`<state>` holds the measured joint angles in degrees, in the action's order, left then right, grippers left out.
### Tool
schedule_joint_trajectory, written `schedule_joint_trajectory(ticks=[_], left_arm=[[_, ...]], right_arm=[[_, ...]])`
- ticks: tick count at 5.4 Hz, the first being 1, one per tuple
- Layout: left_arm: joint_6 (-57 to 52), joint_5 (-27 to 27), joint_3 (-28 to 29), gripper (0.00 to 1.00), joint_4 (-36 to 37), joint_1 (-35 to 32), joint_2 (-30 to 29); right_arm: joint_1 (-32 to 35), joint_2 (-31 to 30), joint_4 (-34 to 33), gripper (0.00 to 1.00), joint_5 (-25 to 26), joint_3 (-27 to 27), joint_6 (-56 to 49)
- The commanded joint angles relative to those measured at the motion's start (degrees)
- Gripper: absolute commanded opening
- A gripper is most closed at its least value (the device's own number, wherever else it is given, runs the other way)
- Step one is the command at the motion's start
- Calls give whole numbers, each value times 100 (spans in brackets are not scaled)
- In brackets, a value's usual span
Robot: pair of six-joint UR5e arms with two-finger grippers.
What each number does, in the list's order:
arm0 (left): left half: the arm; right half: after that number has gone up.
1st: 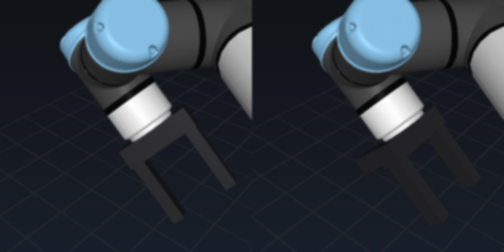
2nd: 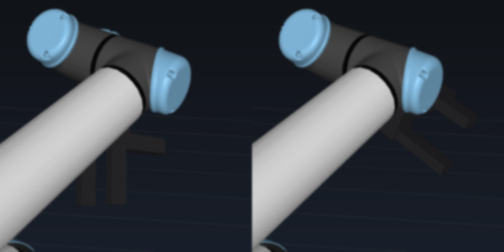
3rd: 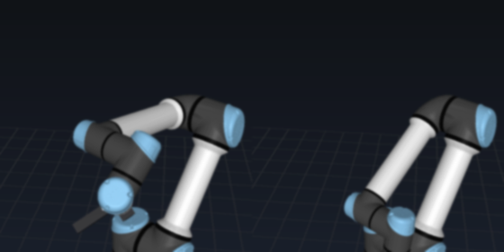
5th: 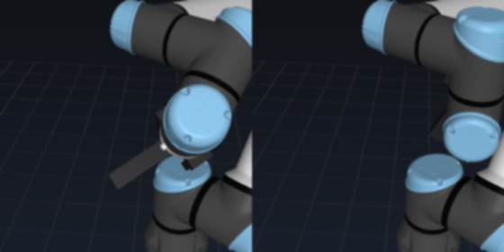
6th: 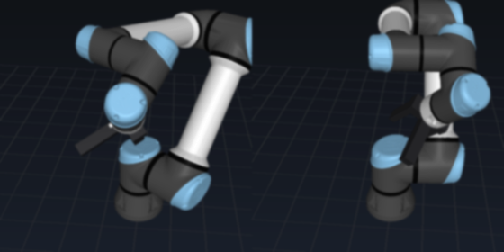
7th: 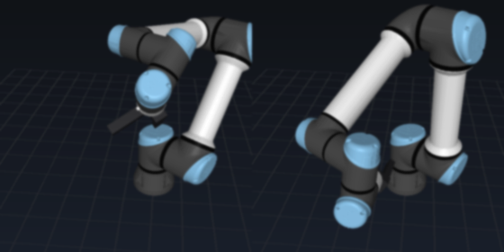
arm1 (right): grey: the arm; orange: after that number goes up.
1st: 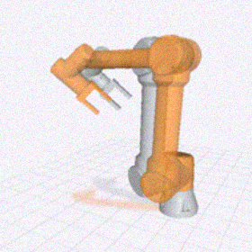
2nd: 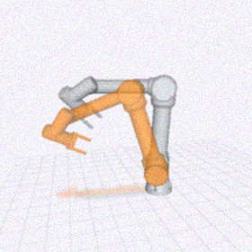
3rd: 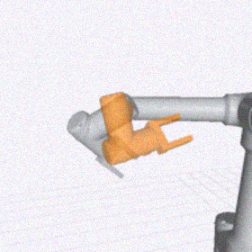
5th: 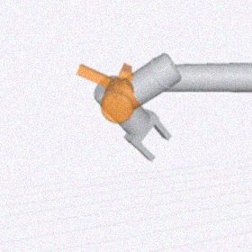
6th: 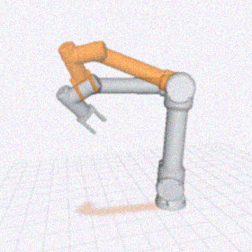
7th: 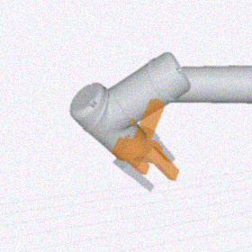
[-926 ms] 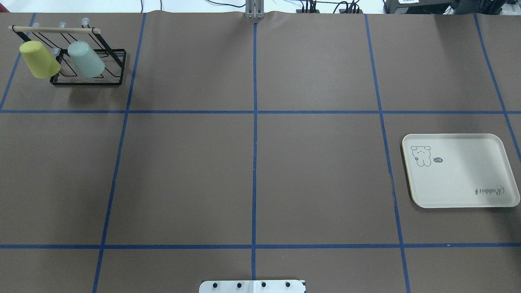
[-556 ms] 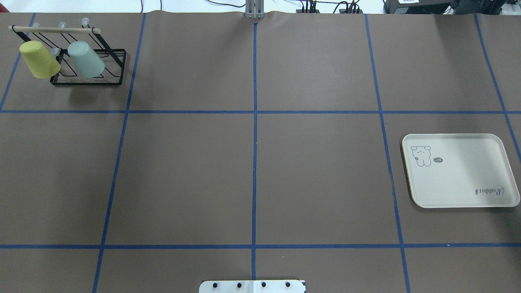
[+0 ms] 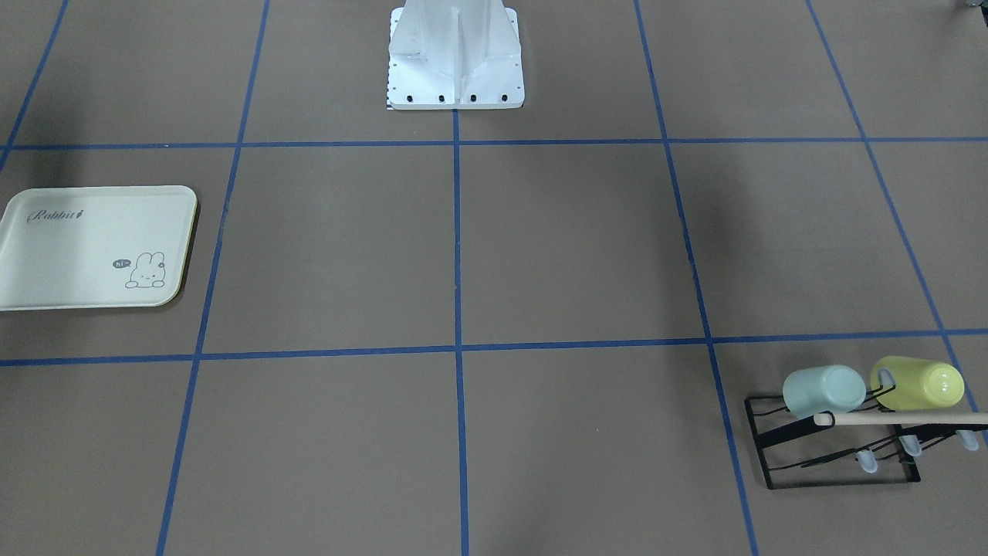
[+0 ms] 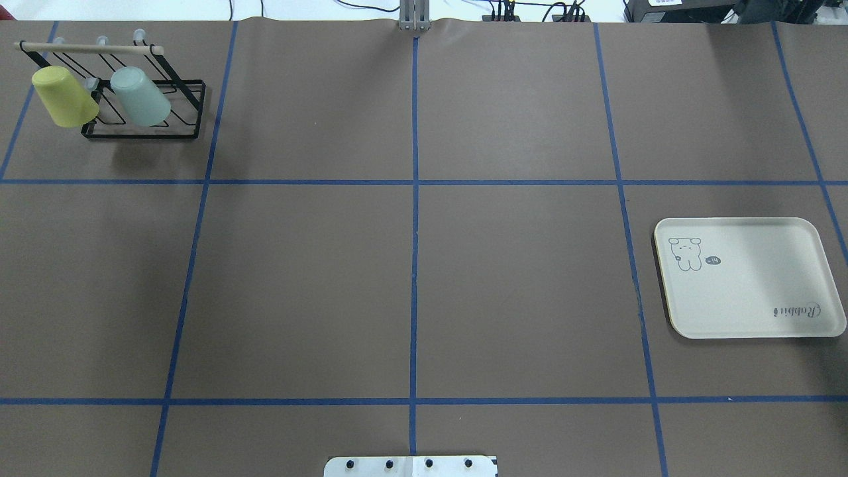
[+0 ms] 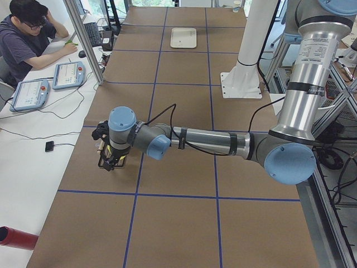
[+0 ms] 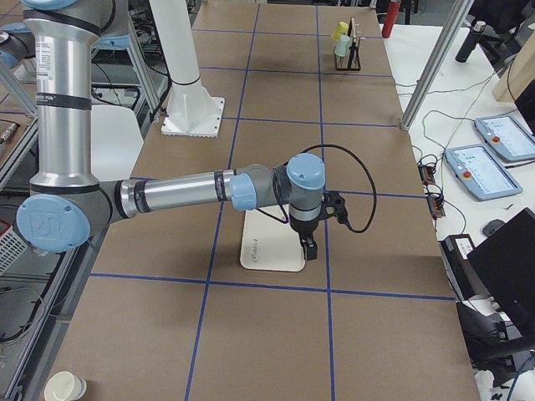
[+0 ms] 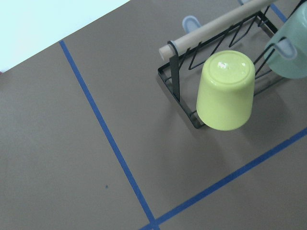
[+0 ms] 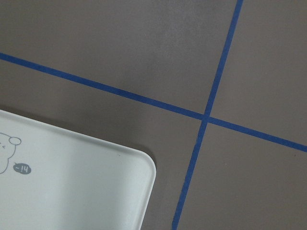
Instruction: Left arm grabs green cup and hands to right arm on tray
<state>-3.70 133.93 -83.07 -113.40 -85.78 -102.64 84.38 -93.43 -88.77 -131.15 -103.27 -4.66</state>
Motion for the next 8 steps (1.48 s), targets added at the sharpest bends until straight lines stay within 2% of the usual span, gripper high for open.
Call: schedule_joint_trajectory(ticks=[1,4,6,7,8], left_arm=[[1208,-7,63,100,11,305,-334],[1346,-50,10,100,-7,928,-571],[2368,-77,-7,100,3,1307,-879],[2931,-277,10,100,29,1588,-967],[3241,-375,2,100,342,1660,-1177]], right_arm=[[0,0,0,100,1,0,0],[0,0,0,100,-7,0,9],[0,0,0,100,1,0,9],[0,0,0,100,1,0,9],[0,0,0,100,1,0,9]])
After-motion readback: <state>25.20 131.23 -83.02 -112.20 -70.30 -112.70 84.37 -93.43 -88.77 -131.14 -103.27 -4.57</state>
